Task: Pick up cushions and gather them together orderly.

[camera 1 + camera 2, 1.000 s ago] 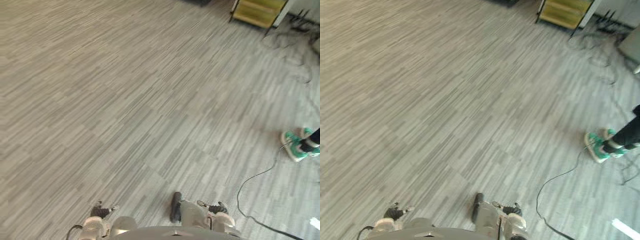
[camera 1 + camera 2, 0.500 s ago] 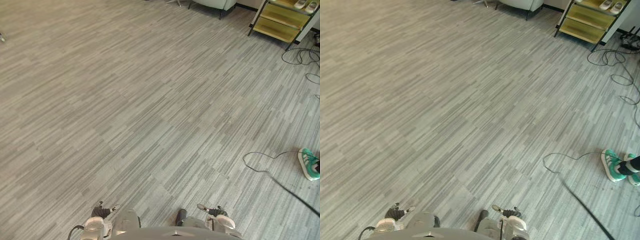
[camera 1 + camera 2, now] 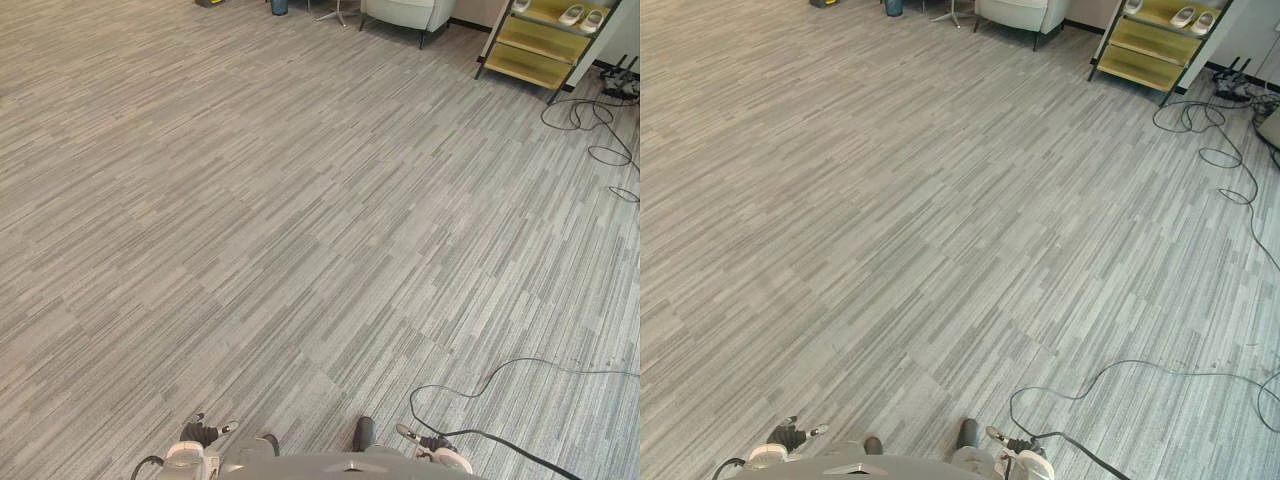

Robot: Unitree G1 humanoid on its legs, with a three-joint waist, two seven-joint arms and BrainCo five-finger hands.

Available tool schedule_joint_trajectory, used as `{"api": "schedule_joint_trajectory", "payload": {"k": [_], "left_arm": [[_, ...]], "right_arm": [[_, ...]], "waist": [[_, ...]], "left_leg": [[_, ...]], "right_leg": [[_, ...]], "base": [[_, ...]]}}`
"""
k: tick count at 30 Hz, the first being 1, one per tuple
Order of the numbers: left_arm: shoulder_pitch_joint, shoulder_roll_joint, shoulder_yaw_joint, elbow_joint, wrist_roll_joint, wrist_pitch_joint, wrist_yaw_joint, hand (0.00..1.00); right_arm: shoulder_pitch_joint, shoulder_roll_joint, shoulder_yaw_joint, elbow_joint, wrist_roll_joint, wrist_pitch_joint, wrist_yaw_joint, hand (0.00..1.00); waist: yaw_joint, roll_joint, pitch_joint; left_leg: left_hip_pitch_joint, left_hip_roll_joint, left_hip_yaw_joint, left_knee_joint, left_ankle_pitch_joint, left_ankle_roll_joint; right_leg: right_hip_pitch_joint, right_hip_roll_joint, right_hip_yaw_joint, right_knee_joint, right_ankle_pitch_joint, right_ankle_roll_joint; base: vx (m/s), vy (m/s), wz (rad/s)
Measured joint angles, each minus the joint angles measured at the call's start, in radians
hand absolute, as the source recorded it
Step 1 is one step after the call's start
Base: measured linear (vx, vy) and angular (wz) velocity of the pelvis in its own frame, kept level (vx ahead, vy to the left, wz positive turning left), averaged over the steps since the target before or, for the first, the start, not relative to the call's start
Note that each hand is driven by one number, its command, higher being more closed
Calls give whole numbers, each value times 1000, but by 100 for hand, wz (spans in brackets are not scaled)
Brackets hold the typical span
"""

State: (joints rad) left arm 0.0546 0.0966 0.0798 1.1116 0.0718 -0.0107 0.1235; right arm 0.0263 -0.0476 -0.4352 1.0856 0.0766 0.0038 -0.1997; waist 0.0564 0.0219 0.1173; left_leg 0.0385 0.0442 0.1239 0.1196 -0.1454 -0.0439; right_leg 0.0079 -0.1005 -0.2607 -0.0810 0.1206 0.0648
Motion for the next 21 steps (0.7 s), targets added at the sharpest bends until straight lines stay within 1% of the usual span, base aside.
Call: {"api": "schedule_joint_trajectory", "payload": {"k": [7, 9, 11, 14, 15, 17, 18, 19, 21], "left_arm": [[-2, 1, 2, 0, 0, 0, 1, 0], [-2, 1, 9, 2, -1, 0, 1, 0], [-2, 1, 28, 10, -2, 0, 1, 0], [-2, 1, 43, 11, -12, 0, 1, 0], [-2, 1, 48, 11, -16, 0, 0, 0], [-2, 1, 52, 10, -36, 0, 1, 0], [-6, 2, 55, 7, -50, 0, 1, 0], [-6, 5, 55, 3, -53, 0, 2, 0], [-2, 7, 55, 0, -72, 0, 4, 0]], "right_arm": [[0, 0, -1, 0, 10, -1, 1, 0], [0, 0, -4, 0, 25, -2, 3, 0], [1, 0, -10, 0, 56, -2, 11, 0], [3, 2, -14, 0, 90, -5, 19, 0], [5, 3, -16, -1, 97, -7, 21, 0], [7, 6, -17, -3, 120, -10, 26, 0], [7, 9, -18, -7, 125, -11, 26, 0], [7, 10, -18, -7, 125, -12, 26, 0], [8, 12, -17, -7, 125, -18, 26, 0]], "waist": [[-4, 1, 0], [-10, 0, 1], [-25, -1, 2], [-33, -8, 5], [-34, -11, 8], [-35, -18, 10], [-41, -25, 14], [-43, -31, 15], [-43, -34, 16]], "left_leg": [[4, 0, 13, -9, 1, 1], [18, -1, 29, -36, 10, 1], [39, -2, 48, -61, 15, 2], [58, -3, 78, -79, 16, 2], [65, -1, 87, -84, 16, 3], [71, 0, 107, -87, 12, 5], [72, -2, 114, -87, 11, 7], [73, -4, 120, -85, 8, 9], [80, -6, 123, -84, 2, 7]], "right_leg": [[-7, 0, 12, 0, 0, 0], [-9, 1, 27, 0, 1, 1], [-9, 1, 42, 1, 1, 2], [-10, 0, 61, 2, 0, 6], [-14, -3, 65, 13, -4, 11], [-48, -9, 77, 78, -38, 16], [-71, -18, 79, 132, -66, 18], [-83, -19, 81, 159, -80, 18], [-88, -26, 79, 183, -96, 20]], "base": [[0, 0, -5], [-10, 3, -23], [-4, 10, -23], [5, 16, -25], [-3, 24, -24], [-7, 33, -17], [-9, 32, -4], [0, 33, -3], [17, 32, -2]]}}
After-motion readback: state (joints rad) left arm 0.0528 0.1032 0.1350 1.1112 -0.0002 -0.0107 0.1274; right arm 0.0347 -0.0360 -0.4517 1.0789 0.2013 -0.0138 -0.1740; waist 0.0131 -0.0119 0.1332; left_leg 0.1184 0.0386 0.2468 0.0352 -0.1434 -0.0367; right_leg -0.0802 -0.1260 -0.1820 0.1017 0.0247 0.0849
